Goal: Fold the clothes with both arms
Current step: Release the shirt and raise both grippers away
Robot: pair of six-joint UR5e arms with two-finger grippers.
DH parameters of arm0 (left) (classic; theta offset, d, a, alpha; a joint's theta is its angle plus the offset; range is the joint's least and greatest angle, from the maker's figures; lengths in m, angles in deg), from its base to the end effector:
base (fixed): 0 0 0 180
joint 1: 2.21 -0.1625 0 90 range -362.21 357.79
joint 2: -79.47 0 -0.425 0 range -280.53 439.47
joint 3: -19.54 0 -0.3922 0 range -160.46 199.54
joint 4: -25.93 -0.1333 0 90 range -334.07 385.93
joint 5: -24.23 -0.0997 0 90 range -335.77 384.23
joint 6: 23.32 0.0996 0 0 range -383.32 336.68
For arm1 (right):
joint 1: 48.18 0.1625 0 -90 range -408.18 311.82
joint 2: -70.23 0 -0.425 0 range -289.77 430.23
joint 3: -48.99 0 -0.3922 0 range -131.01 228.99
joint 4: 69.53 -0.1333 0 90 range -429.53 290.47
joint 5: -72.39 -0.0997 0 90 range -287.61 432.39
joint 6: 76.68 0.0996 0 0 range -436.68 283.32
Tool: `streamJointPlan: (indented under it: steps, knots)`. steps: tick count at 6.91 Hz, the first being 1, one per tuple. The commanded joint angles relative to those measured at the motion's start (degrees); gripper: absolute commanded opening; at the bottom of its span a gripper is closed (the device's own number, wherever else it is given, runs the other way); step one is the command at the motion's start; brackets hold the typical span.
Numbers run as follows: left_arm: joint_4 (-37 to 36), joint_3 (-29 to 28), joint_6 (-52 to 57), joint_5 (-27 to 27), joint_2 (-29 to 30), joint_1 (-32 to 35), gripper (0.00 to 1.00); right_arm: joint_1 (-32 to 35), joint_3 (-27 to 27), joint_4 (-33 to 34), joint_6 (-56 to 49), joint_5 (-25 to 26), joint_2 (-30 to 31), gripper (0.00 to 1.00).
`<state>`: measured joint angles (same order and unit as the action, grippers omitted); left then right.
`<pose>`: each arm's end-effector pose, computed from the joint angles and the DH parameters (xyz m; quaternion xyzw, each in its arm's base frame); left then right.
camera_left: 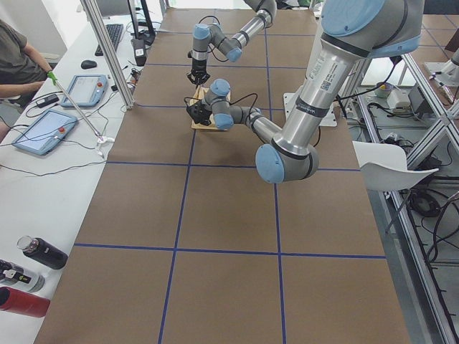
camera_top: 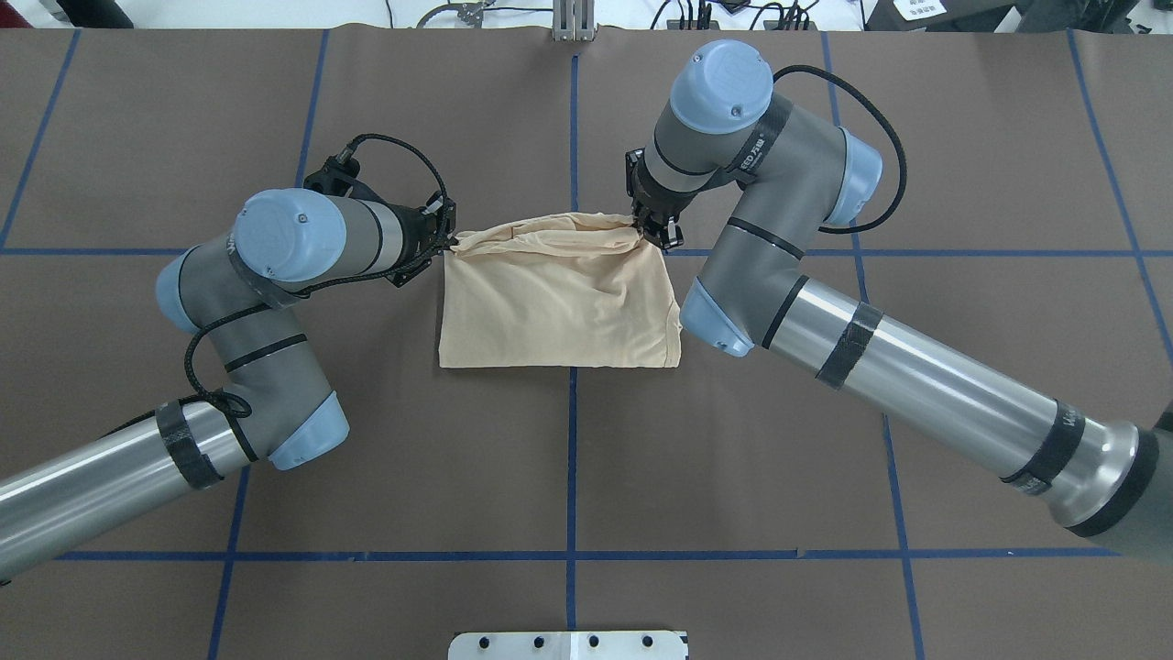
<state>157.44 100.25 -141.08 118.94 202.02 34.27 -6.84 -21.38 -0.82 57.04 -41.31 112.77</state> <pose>0.5056 -0.5294 0.3180 0.0061 0.5362 -0.4300 0.7263 -0.5347 -0.5946 0.2511 -0.1952 -0.4028 0.5388 0.7137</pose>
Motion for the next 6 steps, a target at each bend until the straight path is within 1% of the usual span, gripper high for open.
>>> streamJointPlan:
  steps: [1,2,3,4,5,6]
  knots:
    - [1.2,-1.6,0.1,0.0,0.4,1.5,0.0,0.2,2.8,-0.4,-0.2,0.0,-1.4,0.99]
    - [1.3,-1.6,3.0,0.0,0.4,2.3,0.27,0.9,3.8,-0.5,-0.3,0.0,-1.8,1.0]
    - [1.2,-1.6,4.8,0.4,0.9,4.4,0.99,2.9,4.1,-0.5,-2.6,-1.2,-2.2,1.0]
    - [1.0,-1.6,6.1,3.1,1.5,6.9,1.0,5.8,4.2,-0.4,-5.2,-5.3,-2.0,1.0]
    - [0.9,-1.4,7.4,5.7,1.5,8.1,1.0,6.8,4.0,-0.3,-8.2,-5.8,-1.8,1.0]
    - [0.8,-1.2,7.6,8.5,1.5,9.0,1.0,8.9,2.5,0.0,-13.9,-6.7,0.6,1.0]
